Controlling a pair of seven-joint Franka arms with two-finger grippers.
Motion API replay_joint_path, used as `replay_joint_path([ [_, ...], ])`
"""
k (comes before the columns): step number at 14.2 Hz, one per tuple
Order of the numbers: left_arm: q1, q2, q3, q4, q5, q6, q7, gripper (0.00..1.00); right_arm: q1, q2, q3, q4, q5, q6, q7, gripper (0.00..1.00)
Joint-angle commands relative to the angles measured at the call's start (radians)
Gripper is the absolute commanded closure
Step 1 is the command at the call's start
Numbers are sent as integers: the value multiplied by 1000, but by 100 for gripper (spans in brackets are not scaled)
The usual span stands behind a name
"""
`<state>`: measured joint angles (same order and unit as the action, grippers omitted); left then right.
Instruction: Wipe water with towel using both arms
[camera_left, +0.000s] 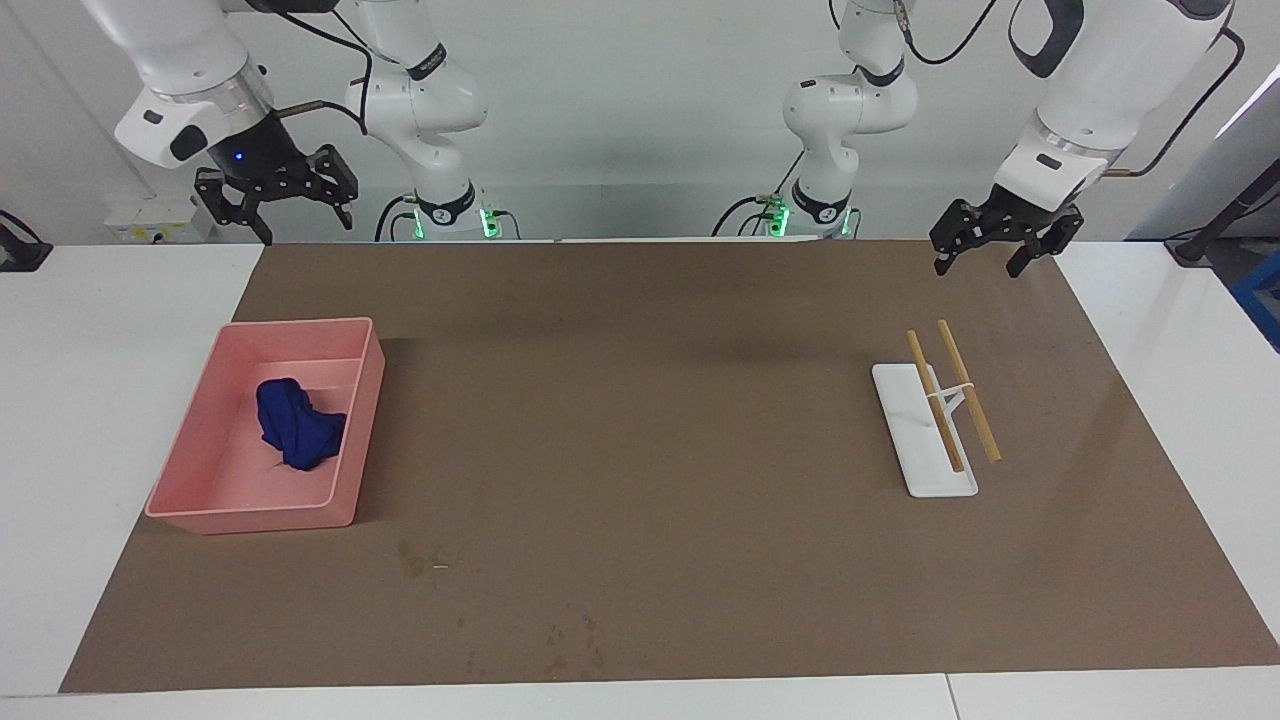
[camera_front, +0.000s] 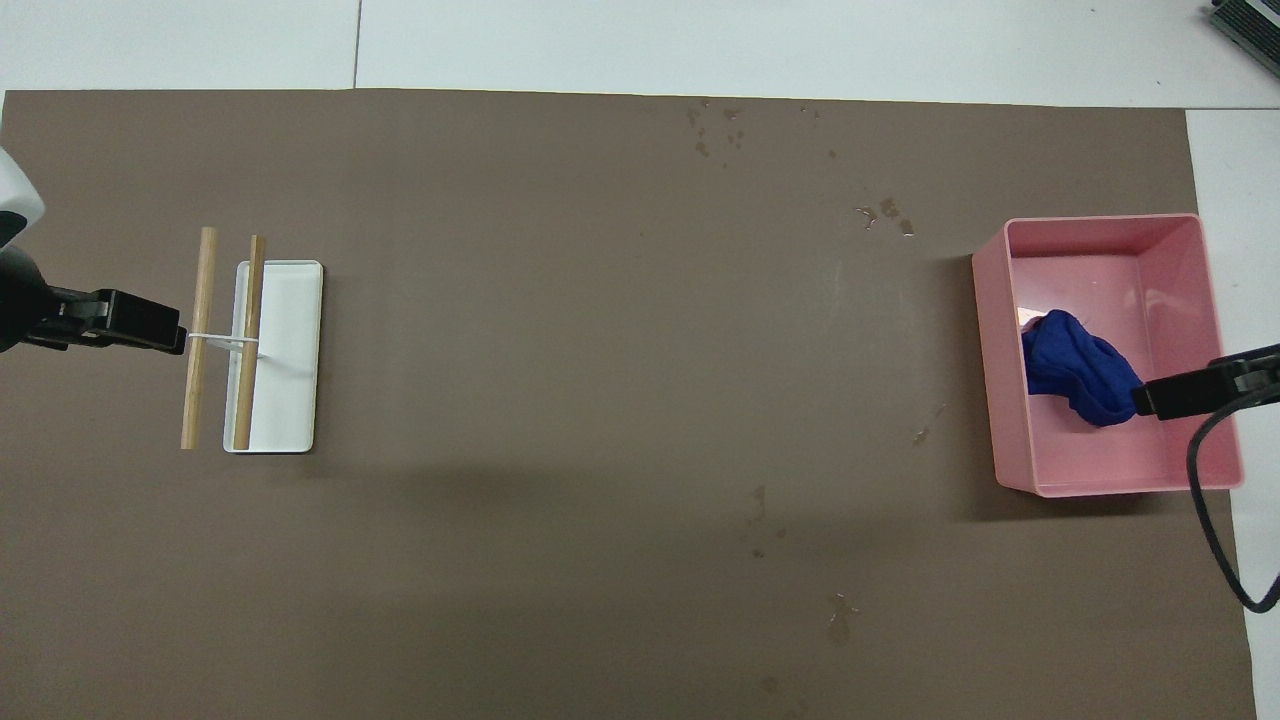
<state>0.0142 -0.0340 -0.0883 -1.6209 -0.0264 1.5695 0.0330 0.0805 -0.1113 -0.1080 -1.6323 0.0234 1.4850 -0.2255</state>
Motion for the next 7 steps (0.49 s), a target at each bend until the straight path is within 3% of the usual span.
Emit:
replay_joint_path([
  [1, 15, -4, -10, -1, -14, -13, 4, 0, 2, 25, -9, 41, 4, 15, 23, 0],
  [4, 15, -4, -10, -1, -12, -13, 4, 0, -8, 161, -10, 233, 3, -67, 23, 0],
  [7, 15, -4, -10, -1, -14, -13, 4, 0, -11, 165, -12, 233, 12, -75, 18, 0],
])
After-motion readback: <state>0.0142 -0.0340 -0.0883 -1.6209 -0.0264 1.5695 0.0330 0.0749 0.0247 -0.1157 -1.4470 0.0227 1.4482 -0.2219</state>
